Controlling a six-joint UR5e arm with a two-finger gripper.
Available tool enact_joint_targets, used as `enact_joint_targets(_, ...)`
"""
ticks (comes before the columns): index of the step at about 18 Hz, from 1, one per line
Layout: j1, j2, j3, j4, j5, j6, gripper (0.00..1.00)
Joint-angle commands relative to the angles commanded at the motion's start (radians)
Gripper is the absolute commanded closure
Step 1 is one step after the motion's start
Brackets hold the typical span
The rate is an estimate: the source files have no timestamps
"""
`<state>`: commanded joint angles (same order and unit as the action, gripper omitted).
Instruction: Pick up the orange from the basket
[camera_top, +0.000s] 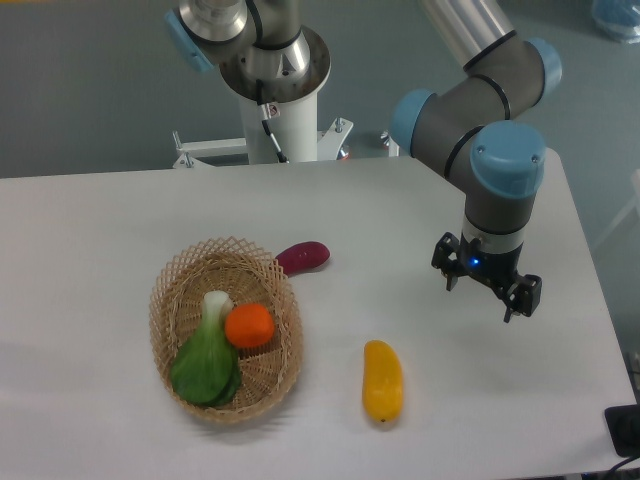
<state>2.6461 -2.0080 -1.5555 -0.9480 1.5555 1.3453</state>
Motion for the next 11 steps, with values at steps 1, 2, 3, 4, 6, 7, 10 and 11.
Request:
enact_joint_targets(1,0.0,0.002,0.0,0.0,-0.002,0.002,0.0)
enact_joint_targets(2,0.002,0.002,-0.002,0.0,-0.002,0.003,0.0)
enact_joint_targets(3,0.002,0.003,-0.002,0.0,-0.002,0.002,0.0)
enact_joint_targets(4,0.0,0.005,-0.005,0.002,-0.002,0.003,0.0)
enact_joint_targets(6,-0.003,0.003,-0.005,0.002,-0.003,0.002,0.0)
enact_joint_targets(7,-0.003,0.003,-0.009,0.002,-0.005,-0.006,0.0)
enact_joint_targets(10,-0.008,0.023,-0.021,0.002,-0.044,-0.011,0.0)
enact_joint_targets(11,-0.009,0.026,-0.026,0.0,-0.067,-0.012,0.0)
